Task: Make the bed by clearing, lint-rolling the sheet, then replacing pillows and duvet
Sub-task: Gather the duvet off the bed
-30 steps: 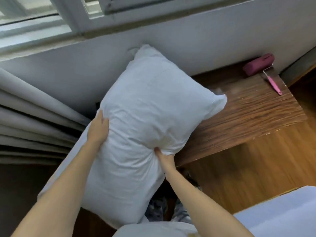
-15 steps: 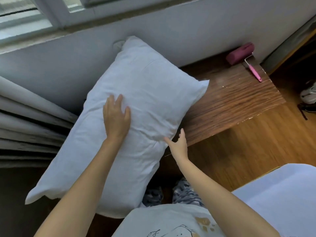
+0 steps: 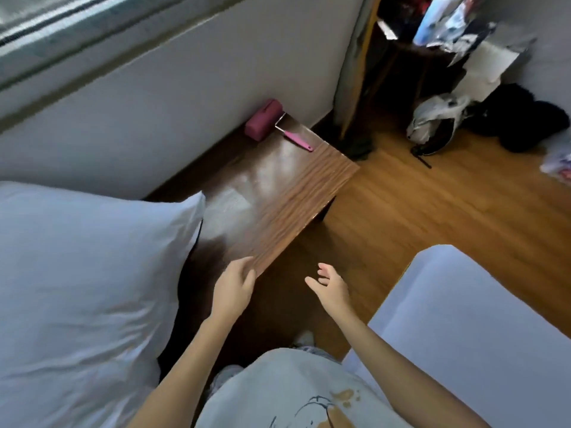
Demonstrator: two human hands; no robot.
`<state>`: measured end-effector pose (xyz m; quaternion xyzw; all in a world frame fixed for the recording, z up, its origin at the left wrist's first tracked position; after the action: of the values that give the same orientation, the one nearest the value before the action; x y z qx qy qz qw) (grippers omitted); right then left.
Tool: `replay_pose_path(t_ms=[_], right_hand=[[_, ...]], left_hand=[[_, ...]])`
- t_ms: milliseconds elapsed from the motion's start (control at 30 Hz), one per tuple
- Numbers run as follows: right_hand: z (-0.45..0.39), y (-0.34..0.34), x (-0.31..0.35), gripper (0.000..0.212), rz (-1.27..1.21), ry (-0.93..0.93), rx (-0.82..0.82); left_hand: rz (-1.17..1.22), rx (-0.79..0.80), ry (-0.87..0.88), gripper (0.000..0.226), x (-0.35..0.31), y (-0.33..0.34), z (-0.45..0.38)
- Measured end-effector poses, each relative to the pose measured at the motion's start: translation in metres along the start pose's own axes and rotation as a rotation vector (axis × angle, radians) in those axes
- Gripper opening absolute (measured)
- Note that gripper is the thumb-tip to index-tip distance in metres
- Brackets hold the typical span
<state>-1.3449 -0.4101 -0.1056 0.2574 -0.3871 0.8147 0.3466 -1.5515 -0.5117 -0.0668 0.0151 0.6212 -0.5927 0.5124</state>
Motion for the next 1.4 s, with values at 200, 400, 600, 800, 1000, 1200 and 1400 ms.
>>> replay_pose_path(t_ms=[200, 400, 600, 800, 1000, 1200, 1400], right_hand=[[-0.052, -0.12, -0.023, 0.047, -0.182, 0.101, -0.193], [-0.119, -0.199, -0.031, 0.046, -0.245, 0.176, -0.301], [-0.206, -0.285, -0.02, 0.043, -0.341, 0.278, -0.46], [-0.264, -0.369, 0.009, 0.041, -0.402, 0.355, -0.591], [-0.316, -0.45, 0.0, 0.036, -0.549, 0.406, -0.731], [-0.387, -0.563, -0.037, 0.034, -0.653, 0.405, -0.86], [-0.449, -0.707, -0.061, 0.038, -0.725, 0.397, -0.921]], left_hand=[[0.02, 0.263, 0.077, 0.03, -0.113, 0.093, -0.035], [-0.039, 0.5, 0.209, 0.03, -0.2, 0.17, -0.114], [-0.074, 0.625, 0.314, 0.026, -0.288, 0.25, -0.23], [-0.274, 0.886, 0.553, 0.026, -0.407, 0.318, -0.298], [-0.319, 0.988, 0.69, 0.022, -0.534, 0.4, -0.341], [-0.257, 1.013, 0.686, 0.017, -0.663, 0.518, -0.373], [-0.187, 1.084, 0.697, 0.024, -0.811, 0.624, -0.365]])
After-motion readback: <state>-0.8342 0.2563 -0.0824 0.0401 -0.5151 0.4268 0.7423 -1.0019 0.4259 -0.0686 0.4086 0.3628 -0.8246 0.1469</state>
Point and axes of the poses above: each hand's wrist, its own z-axis away from the middle knuckle, its own y-axis out of the palm, x = y × z, the point moved 5 cm from there along -z, towards the middle knuckle, and after that the axes turned 7 degrees about -x, right-handed, at the moved point
